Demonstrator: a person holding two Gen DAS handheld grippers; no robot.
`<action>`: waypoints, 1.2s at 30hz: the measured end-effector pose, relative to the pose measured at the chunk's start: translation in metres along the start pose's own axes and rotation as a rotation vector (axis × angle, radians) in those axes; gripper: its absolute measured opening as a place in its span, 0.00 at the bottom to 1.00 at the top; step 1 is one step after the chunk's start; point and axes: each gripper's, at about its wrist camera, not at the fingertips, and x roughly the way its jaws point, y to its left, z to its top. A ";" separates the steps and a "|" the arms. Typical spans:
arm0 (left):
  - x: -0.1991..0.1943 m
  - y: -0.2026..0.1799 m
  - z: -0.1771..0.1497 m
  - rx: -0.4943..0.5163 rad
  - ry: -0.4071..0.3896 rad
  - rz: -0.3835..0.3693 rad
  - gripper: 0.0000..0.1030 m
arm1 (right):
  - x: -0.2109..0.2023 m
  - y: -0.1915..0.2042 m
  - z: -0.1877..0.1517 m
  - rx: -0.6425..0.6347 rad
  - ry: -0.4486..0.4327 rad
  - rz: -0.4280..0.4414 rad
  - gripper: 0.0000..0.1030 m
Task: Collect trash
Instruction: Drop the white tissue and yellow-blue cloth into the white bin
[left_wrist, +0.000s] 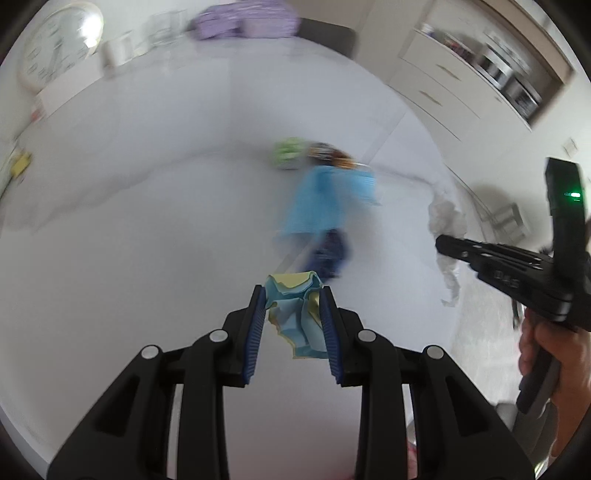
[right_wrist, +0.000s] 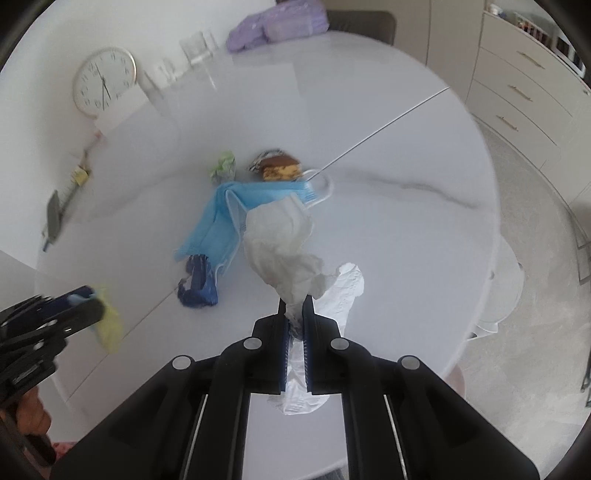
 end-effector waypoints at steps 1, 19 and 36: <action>0.000 -0.016 0.001 0.033 0.010 -0.033 0.29 | -0.014 -0.007 -0.006 0.010 -0.013 -0.004 0.07; 0.121 -0.309 -0.055 0.525 0.388 -0.321 0.57 | -0.096 -0.218 -0.161 0.327 -0.055 -0.090 0.08; 0.034 -0.230 -0.023 0.315 0.094 -0.014 0.92 | -0.032 -0.193 -0.157 0.193 0.066 0.056 0.51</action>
